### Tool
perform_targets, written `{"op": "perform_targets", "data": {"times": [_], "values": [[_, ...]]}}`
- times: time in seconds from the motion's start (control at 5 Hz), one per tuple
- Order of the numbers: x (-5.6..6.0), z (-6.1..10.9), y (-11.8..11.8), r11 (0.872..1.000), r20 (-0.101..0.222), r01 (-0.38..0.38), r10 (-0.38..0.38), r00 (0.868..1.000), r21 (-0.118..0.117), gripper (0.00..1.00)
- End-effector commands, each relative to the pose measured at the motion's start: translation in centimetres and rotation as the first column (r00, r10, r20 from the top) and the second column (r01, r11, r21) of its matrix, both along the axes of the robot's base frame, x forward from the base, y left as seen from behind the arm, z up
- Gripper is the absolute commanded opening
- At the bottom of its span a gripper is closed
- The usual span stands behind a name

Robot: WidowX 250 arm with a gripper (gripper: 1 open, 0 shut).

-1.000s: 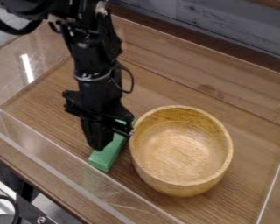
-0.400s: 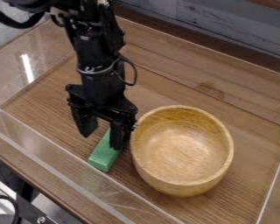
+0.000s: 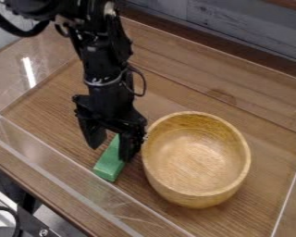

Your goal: Put the green block in the brown bowl

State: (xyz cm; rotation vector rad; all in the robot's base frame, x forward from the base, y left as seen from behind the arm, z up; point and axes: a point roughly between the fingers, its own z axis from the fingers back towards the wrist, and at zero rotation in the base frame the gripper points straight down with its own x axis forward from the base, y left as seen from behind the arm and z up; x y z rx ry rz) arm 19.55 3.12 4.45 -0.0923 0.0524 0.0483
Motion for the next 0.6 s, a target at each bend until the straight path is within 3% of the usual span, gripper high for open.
{"op": "perform_targets", "data": {"times": [0.0, 0.2, 0.4], "values": [[0.5, -0.2, 0.3, 1.000, 0.038, -0.009, 0.009, 0.999, -0.001, 1.00], [0.4, -1.0, 0.4, 1.000, 0.041, -0.015, 0.015, 0.999, -0.005, 1.00], [0.4, -1.6, 0.4, 1.000, 0.041, -0.021, 0.021, 0.999, -0.009, 0.00]]}}
